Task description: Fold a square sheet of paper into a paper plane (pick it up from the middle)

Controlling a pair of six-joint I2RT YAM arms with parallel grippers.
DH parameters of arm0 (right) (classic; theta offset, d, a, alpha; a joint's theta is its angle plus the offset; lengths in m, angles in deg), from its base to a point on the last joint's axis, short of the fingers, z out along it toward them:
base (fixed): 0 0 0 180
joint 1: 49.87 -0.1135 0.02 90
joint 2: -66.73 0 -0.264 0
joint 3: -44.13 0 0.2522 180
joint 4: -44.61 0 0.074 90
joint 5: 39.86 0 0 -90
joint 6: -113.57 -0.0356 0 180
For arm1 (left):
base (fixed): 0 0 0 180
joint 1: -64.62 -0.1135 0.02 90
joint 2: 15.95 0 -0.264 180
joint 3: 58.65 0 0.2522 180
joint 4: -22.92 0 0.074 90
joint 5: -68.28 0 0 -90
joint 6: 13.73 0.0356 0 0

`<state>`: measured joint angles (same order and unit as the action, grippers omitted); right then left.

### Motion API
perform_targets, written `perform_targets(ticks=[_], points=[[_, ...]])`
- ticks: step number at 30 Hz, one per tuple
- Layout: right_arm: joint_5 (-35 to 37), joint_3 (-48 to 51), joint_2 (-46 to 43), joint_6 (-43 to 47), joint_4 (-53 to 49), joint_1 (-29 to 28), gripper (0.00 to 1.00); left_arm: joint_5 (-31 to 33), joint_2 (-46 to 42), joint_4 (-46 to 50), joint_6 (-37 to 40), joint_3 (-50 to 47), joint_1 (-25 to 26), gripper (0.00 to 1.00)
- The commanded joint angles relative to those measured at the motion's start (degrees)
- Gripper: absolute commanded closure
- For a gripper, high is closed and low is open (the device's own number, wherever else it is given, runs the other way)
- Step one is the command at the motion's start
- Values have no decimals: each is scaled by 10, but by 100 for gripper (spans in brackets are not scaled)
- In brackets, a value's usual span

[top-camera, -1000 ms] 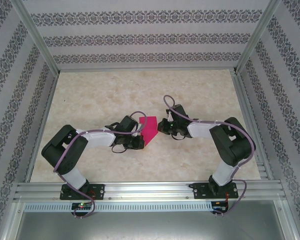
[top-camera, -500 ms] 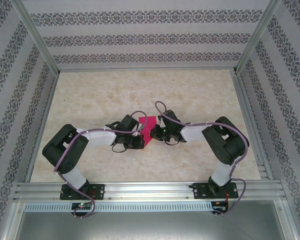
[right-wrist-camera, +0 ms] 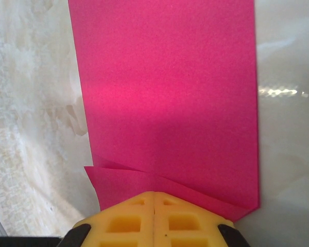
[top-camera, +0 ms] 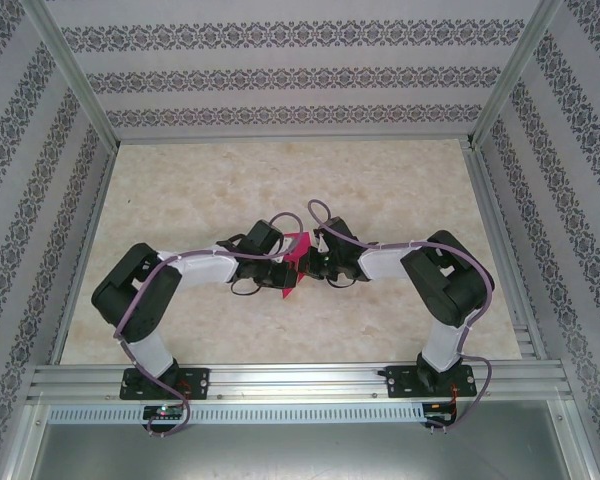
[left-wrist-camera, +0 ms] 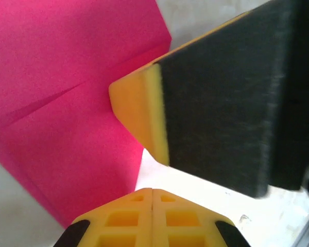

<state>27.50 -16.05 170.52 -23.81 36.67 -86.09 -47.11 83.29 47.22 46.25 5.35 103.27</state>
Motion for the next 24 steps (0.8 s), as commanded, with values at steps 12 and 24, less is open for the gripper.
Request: perform_targets(ticks=[12, 24], points=[[22, -15, 51, -18, -80, 15, 100, 5, -6, -2, 15, -62, -1, 100], [22, -18, 67, -29, -86, 21, 100, 5, -96, 63, 15, -107, 15, 99]])
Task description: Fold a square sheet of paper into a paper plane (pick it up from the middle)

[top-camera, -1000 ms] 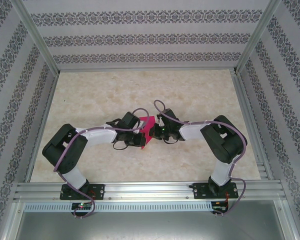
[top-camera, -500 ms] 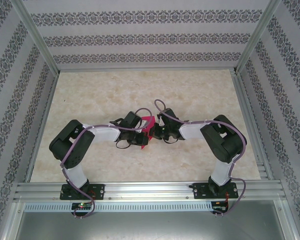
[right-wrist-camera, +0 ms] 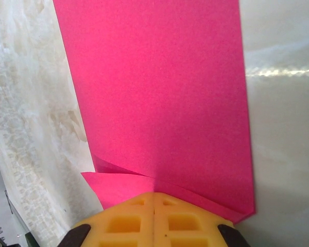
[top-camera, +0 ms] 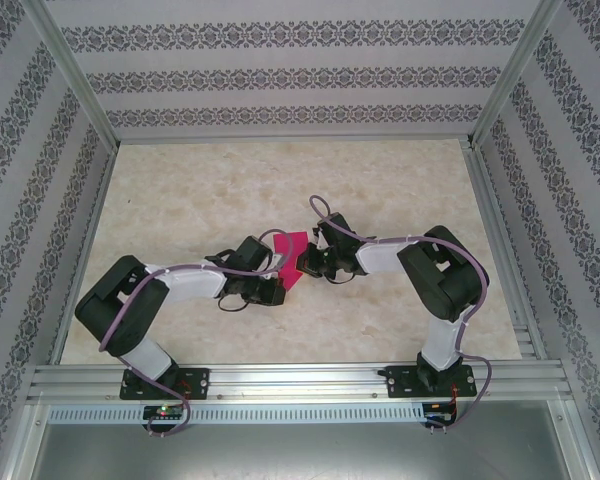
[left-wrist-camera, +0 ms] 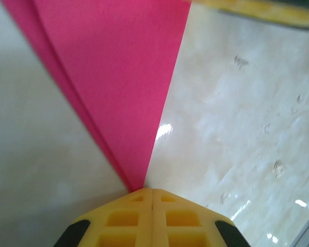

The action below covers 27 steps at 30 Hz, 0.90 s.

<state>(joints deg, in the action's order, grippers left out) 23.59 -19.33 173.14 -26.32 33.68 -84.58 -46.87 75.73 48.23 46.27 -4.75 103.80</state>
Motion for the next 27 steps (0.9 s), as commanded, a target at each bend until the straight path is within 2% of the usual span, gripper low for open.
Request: perform_targets(ticks=[1, 8, 12, 16, 18, 22, 25, 27], points=[[60, 14, 38, -5, -55, 6, 100, 7, -30, 55, 14, 1, 10, 99], [63, 14, -14, -13, -79, -8, 100, 61, -64, 37, -12, 70, 10, 94], [73, 37, -42, -40, -87, -20, 100, 79, -38, 11, -31, 86, 10, 93], [77, 62, -85, -77, -43, -24, 99, 61, 10, -9, -46, 98, 10, 94], [93, 67, -115, -89, -28, -23, 94, 55, 26, -14, -49, 105, 10, 95], [133, 74, -175, -97, -37, -15, 73, 48, 52, -18, -51, 118, 10, 96], [155, 85, -197, -100, -58, 0, 64, 46, 63, -28, -54, 123, 10, 96], [154, 93, -201, -101, -60, 11, 62, 56, 69, -22, -54, 129, 10, 96]])
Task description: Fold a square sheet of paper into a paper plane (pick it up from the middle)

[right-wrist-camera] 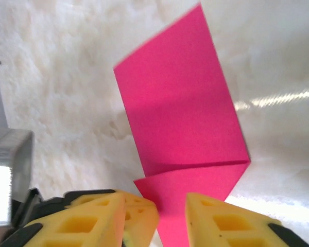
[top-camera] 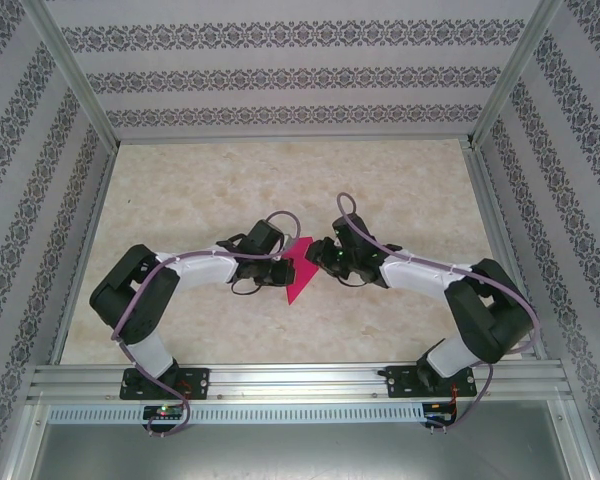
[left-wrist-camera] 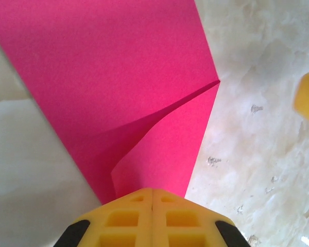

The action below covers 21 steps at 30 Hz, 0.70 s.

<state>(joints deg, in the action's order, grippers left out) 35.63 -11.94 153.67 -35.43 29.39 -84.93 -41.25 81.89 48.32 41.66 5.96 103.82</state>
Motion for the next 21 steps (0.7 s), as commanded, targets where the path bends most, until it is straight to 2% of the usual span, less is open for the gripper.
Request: perform_targets(ticks=[1, 7, 21], points=[[32, 22, -7, -10, -16, 19, 61, 5, 10, -23, -9, 22, 10, 96], [15, 11, 15, 1, -20, 22, 61, 58, 24, 1, -12, 26, 10, 98], [-25, -30, 89, 23, -13, 20, 65, 92, 40, 29, -12, 21, 10, 98]])
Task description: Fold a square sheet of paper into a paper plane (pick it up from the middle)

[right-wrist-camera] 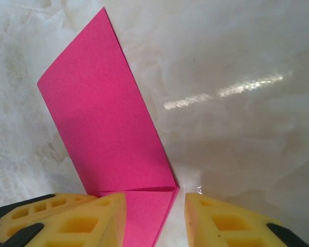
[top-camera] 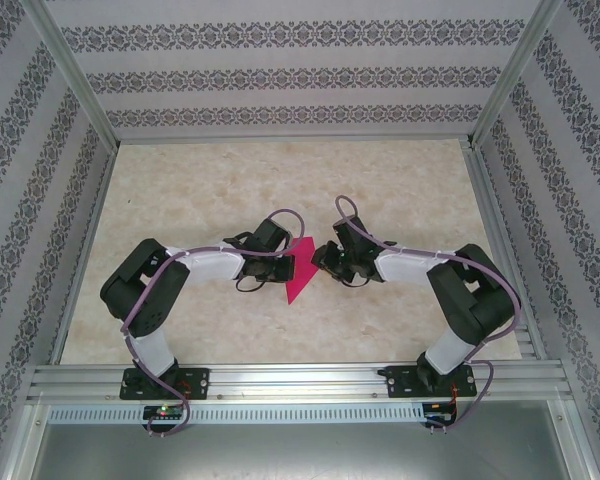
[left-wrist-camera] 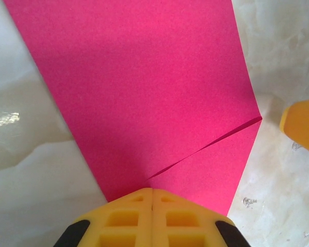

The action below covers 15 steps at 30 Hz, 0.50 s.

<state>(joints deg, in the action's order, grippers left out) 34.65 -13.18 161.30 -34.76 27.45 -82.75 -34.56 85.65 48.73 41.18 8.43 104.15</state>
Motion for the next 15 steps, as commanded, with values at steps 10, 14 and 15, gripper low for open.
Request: perform_targets(ticks=[10, 14, 15], points=[[-27, -34, 44, 23, 1, -4, 66, 42, -17, 16, -24, -28, 7, 97], [-36, -37, 47, 25, 13, -7, 68, 37, -16, 12, -24, -30, 6, 96], [-36, -38, 48, 26, 13, -9, 68, 35, -15, 12, -23, -29, 6, 96]])
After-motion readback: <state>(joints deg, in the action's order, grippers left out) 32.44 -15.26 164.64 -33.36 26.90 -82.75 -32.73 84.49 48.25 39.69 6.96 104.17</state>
